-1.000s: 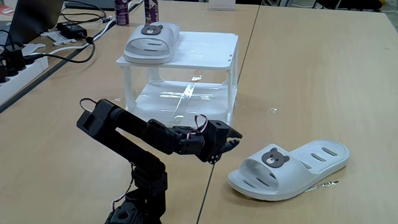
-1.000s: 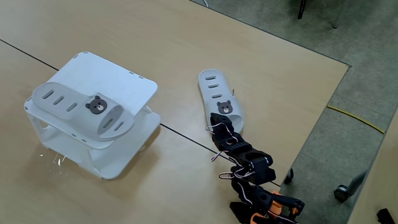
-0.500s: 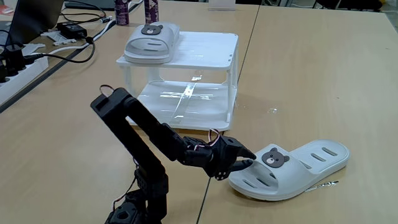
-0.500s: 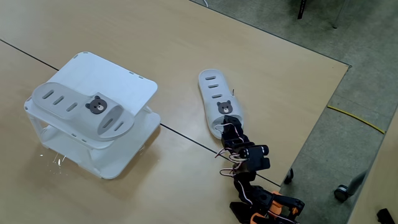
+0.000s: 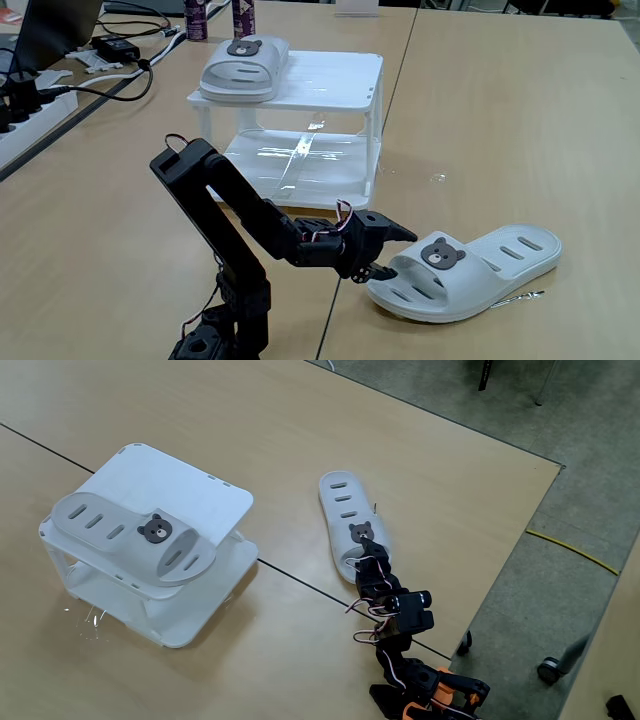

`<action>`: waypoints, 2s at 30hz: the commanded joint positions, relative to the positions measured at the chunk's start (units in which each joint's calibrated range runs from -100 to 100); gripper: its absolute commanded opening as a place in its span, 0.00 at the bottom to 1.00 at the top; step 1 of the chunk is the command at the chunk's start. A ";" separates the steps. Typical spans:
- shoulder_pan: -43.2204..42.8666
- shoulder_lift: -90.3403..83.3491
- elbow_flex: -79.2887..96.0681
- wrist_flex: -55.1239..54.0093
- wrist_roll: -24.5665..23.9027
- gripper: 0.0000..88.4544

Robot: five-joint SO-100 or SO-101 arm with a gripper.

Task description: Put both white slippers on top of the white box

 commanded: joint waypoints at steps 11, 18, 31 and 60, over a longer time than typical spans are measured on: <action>0.69 12.33 -7.70 -11.58 0.42 0.29; 0.77 19.99 -16.09 -11.92 0.42 0.29; 2.09 34.54 -31.24 -15.03 0.42 0.29; 1.27 9.89 -53.26 12.49 0.42 0.01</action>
